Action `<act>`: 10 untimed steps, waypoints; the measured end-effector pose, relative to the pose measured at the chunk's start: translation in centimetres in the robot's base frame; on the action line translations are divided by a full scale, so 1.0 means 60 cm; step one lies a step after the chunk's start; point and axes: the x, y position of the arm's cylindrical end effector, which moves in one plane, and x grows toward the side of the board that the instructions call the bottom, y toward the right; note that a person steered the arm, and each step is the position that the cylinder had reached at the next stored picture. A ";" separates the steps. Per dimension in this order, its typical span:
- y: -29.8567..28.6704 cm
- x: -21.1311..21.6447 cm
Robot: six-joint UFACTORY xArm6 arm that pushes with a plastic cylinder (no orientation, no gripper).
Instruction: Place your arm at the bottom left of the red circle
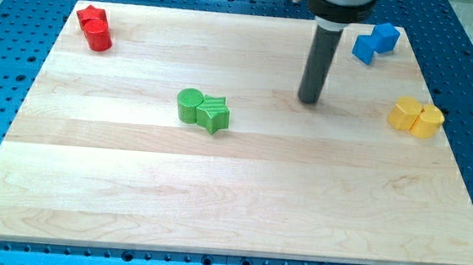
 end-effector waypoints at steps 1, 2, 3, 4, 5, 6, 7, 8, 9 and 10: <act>-0.044 0.000; -0.078 -0.012; -0.104 -0.012; -0.193 -0.012; -0.293 -0.001; -0.369 -0.001; -0.459 -0.001; -0.530 -0.001; -0.591 -0.001; -0.612 -0.021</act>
